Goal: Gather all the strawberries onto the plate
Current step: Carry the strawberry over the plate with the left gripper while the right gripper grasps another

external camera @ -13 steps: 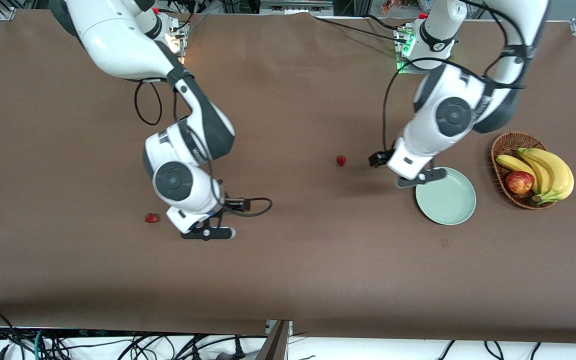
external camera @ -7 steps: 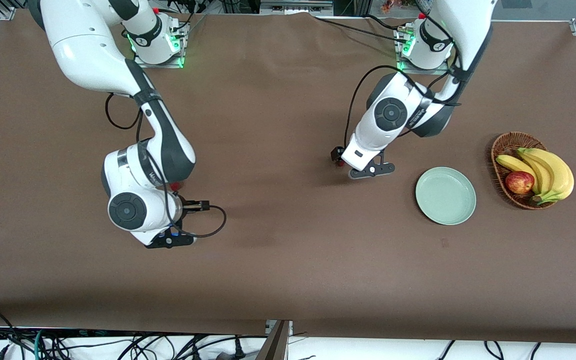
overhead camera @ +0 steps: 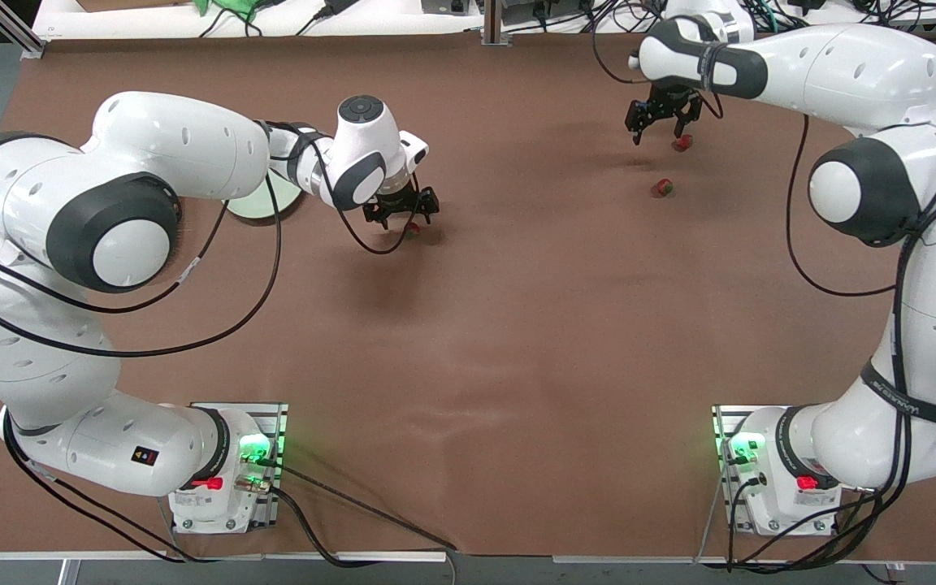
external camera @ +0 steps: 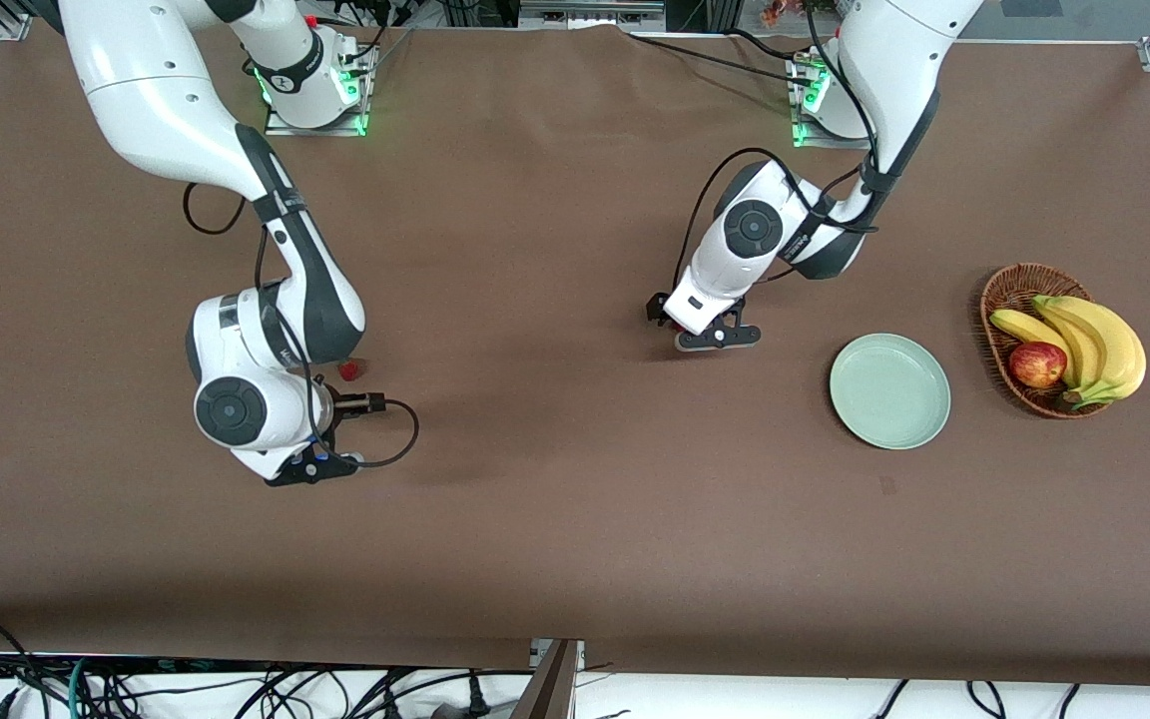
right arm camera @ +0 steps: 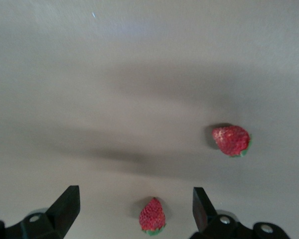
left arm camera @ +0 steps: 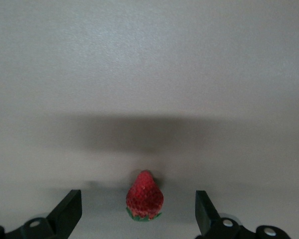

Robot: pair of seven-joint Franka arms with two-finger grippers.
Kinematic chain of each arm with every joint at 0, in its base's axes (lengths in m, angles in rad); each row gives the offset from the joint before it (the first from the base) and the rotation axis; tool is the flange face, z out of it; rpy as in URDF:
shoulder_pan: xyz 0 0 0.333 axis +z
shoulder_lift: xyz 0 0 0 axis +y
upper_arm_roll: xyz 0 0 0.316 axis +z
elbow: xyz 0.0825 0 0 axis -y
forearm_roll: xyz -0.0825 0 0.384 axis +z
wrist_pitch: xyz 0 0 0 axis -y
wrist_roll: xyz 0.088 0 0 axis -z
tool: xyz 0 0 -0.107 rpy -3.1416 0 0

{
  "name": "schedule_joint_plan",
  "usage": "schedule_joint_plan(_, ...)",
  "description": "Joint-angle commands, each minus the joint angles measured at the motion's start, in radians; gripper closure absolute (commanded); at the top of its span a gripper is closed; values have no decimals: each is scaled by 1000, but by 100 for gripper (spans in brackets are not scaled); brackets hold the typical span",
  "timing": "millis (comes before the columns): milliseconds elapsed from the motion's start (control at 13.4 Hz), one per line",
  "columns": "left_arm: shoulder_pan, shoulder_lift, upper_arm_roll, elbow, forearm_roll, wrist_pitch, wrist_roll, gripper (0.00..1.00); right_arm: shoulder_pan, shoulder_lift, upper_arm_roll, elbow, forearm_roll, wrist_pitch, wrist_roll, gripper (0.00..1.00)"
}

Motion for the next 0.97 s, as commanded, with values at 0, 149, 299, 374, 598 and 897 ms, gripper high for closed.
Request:
schedule_joint_plan(0,-8,9,8,6,52,8,-13,3,-4,-125,-1,-228,12,122,-19,0)
schedule_joint_plan(149,-9,20,8,10,54,8,-13,22,-8,-142,-1,-296,13,183,-18,0)
schedule_joint_plan(299,-9,20,8,10,53,8,-13,59,-17,-152,-1,-348,13,239,-19,0)
schedule_joint_plan(374,-9,20,8,12,54,8,-13,77,-18,-156,-1,-362,13,250,-18,0)
schedule_joint_plan(598,-3,12,7,20,54,-5,-4,100,-21,-162,1,-383,13,254,-19,0)
schedule_joint_plan(897,7,-70,10,47,54,-150,4,100,-23,-162,1,-419,15,299,-19,27)
